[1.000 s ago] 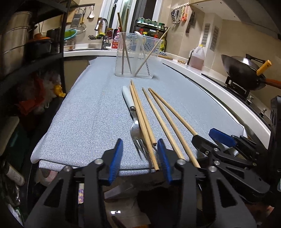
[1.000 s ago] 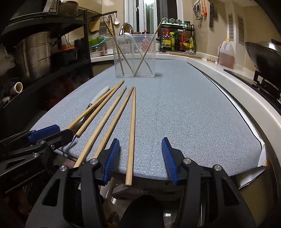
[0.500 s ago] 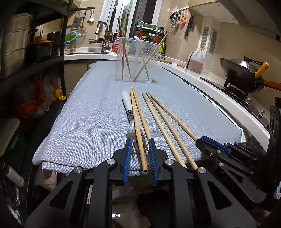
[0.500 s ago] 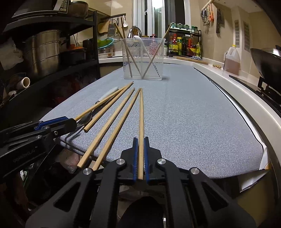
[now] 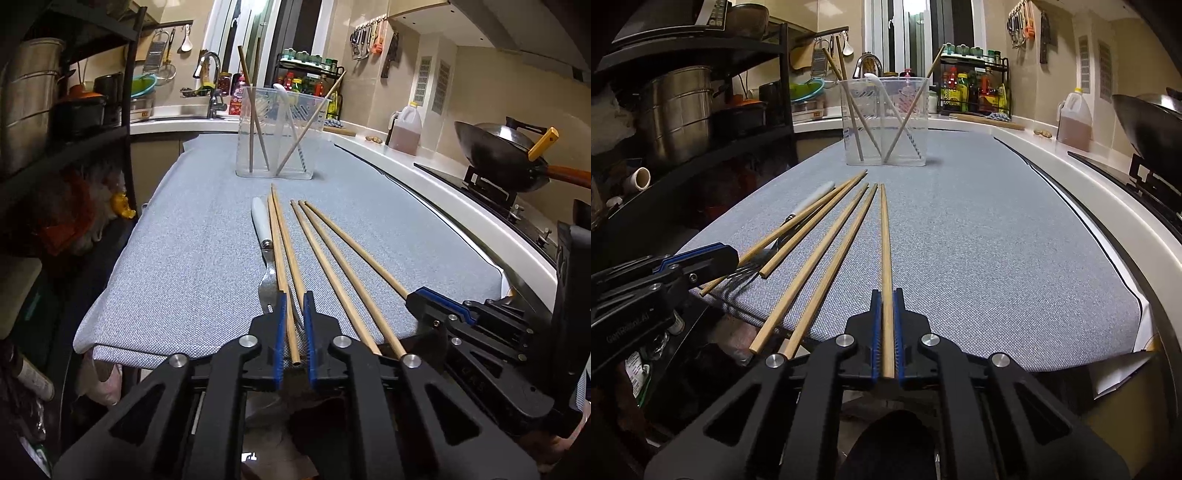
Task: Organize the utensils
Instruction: 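Close the left tool on a chopstick while the right tool grasps another chopstick, then lift both chopsticks upright off the cloth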
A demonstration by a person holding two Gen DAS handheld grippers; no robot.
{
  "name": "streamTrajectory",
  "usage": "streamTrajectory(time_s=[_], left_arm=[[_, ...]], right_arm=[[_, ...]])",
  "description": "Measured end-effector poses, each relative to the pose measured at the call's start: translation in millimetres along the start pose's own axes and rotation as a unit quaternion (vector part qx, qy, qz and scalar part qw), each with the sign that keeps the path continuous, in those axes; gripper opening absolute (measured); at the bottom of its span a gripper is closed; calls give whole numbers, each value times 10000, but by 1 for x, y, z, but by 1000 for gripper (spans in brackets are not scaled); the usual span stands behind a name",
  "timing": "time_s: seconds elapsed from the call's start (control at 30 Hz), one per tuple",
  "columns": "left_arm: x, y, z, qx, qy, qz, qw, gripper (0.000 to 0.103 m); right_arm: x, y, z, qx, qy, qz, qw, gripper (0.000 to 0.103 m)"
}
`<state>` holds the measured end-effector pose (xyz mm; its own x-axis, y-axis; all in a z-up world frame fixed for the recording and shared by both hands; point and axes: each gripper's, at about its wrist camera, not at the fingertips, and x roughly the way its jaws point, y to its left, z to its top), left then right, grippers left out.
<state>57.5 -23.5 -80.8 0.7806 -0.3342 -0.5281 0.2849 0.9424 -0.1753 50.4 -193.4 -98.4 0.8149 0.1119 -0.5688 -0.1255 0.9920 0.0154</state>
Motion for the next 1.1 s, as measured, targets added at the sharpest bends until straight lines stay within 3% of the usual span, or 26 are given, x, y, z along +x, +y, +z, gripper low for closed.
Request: streamTrajectory(time_s=[0.17,0.57,0.73,0.97,1.03,1.1], left_arm=[[-7,-1,4,28,-122,-17,9999,1],[-36,-7,30,437,-800,-38,9958,0],[-29,-6,13,508,-720,82,9961,1],[-9,3,-7,327,-287,4,9991,3],[-6,4,-7,264,-280,31,9993,14],[-7,5,-7,214,-364,129,9990,44]], right_arm=[[-5,-1,2,-7,-84,-19,10000,6],[-29,-7,24,46,-569,-18,9984,6],[-21,-8,18,50,-403,-22,9992,6],[-9,-10,8,54,-136,-53,9999,6],[-7,-10,7,62,-93,-58,9999,6],[-5,-10,5,51,-68,-67,9999,6]])
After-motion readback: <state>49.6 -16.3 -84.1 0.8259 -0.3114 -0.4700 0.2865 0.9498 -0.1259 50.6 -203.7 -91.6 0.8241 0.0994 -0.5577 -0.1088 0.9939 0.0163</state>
